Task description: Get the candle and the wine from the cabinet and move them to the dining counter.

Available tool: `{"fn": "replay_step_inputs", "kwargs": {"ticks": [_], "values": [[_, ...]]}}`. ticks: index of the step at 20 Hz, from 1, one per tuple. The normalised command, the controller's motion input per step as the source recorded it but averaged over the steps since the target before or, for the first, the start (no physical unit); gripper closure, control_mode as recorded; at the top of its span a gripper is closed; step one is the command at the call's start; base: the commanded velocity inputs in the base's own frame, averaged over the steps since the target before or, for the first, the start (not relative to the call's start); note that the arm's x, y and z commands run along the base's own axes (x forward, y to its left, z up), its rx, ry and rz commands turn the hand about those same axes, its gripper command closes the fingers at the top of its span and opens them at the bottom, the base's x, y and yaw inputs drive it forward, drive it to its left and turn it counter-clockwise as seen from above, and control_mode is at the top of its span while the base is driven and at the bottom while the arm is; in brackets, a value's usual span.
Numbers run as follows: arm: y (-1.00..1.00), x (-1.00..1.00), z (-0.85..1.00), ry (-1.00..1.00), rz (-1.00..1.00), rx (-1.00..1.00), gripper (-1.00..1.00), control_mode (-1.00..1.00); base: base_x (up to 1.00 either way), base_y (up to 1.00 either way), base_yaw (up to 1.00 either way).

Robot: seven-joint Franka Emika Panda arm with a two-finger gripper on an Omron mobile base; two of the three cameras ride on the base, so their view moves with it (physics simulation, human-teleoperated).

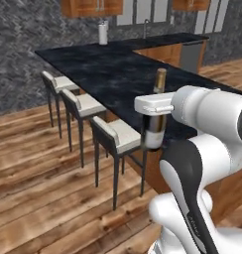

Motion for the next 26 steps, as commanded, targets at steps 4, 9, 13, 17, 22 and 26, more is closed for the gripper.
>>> {"fn": "replay_step_inputs", "kwargs": {"ticks": [4,9,13,17,22,26], "values": [[0.00,0.00,0.00,0.00,0.00,0.00,1.00,1.00,0.55,0.45,-0.48],[0.00,0.00,0.00,0.00,0.00,0.00,1.00,1.00,0.45,0.61,-0.47],[0.00,0.00,0.00,0.00,0.00,0.00,1.00,1.00,0.43,0.64,-0.45],[0.00,0.00,0.00,0.00,0.00,0.00,1.00,1.00,0.54,0.64,-0.39],[0.00,0.00,0.00,0.00,0.00,0.00,1.00,1.00,0.28,0.25,-0.20],[0.00,0.00,0.00,0.00,0.00,0.00,1.00,1.00,0.01,0.01,-0.06]]}}
